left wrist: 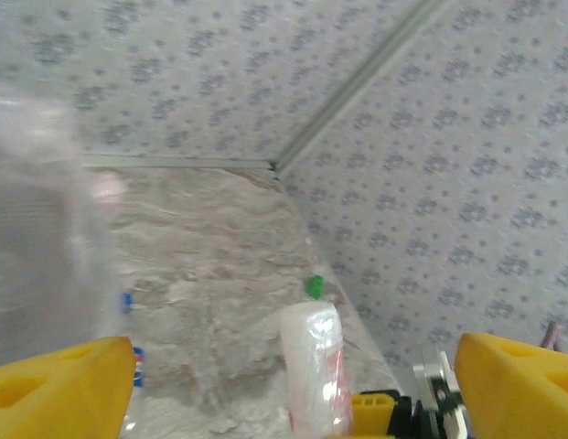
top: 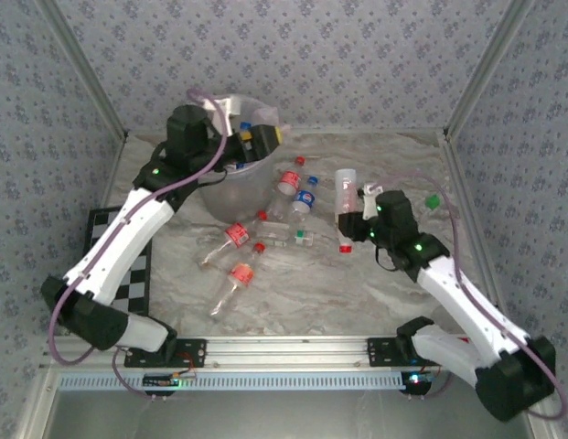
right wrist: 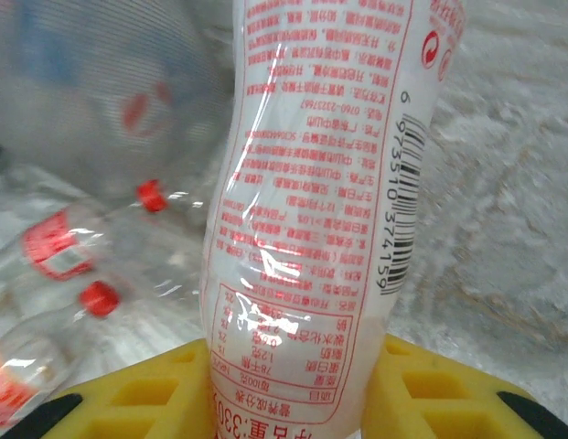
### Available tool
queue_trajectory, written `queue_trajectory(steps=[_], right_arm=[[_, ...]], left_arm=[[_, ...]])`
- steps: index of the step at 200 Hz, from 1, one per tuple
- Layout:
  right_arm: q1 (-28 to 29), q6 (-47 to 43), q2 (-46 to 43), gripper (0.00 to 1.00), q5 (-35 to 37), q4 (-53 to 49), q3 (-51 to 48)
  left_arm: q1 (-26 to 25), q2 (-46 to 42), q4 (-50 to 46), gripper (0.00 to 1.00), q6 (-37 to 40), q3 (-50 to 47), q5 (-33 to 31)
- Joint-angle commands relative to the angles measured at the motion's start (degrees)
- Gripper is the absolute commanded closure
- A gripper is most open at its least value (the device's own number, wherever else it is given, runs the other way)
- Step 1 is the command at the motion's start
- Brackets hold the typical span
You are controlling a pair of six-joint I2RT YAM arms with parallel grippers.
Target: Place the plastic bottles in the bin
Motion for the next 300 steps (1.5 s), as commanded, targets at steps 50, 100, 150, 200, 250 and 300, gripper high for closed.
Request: queue_trajectory(steps=[50,100,150,200,250,300], right_arm=[[4.51,-7.87,-8.3,0.59,-9.99,4.85,-2.67],[7.06,-8.78,-9.26,0.59,-7.75,9.42,-2.27],[7.75,-10.66,-6.31,0.59,-6.23,11.03,-0.75],[7.79,-11.21,-5.24,0.58,-5.78,12.24,-0.57],[7.76,-12.01,-4.38,0.2,-6.07,11.03,1.06],[7.32,-12.92,-8.96,0.0,-0.96,4.55,1.16]], left_arm=[[-9.08,12.77,-4.81,0.05,3.12,12.48,3.29],[-10.89,13.08,-3.83,0.1,1.73,8.01,4.36],[-12.3,12.44,-2.65,0.2,0.63,5.26,6.14],[-12.5,12.55,-2.83,0.45,1.03,5.49,5.42],[-11.69,13.26,-6.6,0.55,4.27,9.71,3.06],[-2.78,11.67,-13.1,0.57,10.53,21.18,-0.11]])
